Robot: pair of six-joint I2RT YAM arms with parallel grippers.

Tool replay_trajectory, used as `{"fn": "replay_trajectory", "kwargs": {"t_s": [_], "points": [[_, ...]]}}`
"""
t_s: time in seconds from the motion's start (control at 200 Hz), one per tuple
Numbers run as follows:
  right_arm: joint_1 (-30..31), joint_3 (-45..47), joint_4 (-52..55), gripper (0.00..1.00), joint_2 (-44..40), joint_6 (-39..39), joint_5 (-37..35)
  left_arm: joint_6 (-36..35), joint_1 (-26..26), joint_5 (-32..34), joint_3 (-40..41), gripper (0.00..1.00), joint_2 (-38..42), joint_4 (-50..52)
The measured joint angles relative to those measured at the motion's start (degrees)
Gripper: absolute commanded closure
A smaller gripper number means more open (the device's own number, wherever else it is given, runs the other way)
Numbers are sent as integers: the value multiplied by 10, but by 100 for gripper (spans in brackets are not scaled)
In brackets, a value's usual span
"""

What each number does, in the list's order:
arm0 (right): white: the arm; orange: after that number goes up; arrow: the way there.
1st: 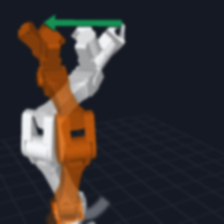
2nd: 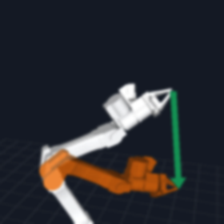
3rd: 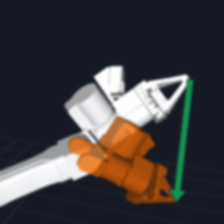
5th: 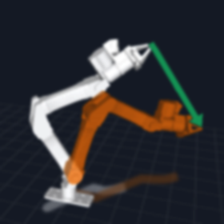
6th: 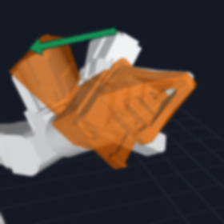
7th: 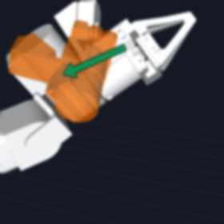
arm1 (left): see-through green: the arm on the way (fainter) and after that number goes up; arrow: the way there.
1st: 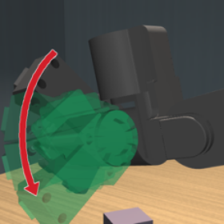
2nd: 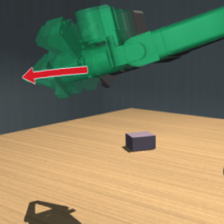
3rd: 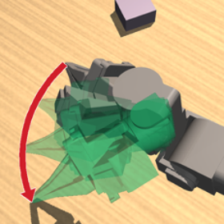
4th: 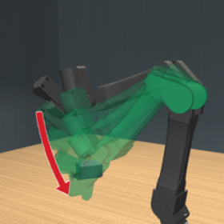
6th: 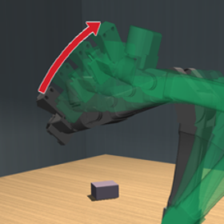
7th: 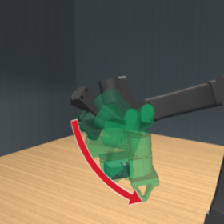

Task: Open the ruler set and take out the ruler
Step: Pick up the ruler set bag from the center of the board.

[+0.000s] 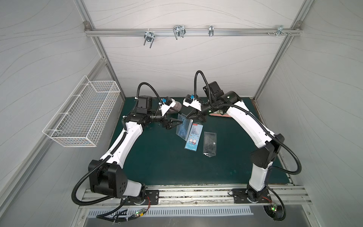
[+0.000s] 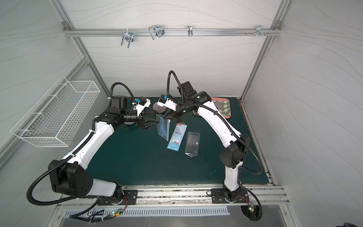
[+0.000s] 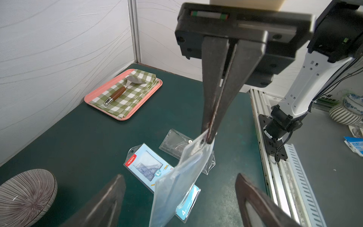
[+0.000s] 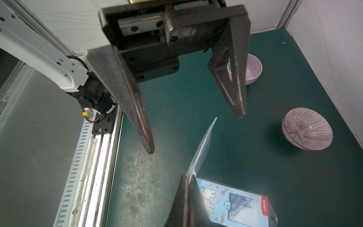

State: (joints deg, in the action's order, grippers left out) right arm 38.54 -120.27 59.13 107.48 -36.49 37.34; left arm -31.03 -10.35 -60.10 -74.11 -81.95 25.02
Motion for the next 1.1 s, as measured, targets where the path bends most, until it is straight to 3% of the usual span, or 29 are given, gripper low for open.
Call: {"fn": "replay_trajectory", "kwargs": {"t_s": [0.25,0.625,1.1], "points": [[0,-5,14,100,6,-13,8,-18,-2,1,-2,15,-9,-18],[0,-8,18,100,7,-21,10,-44,-8,-21,-29,30,-53,4],[0,-28,17,100,19,-24,11,-57,-29,-53,-40,30,-71,22]]}}
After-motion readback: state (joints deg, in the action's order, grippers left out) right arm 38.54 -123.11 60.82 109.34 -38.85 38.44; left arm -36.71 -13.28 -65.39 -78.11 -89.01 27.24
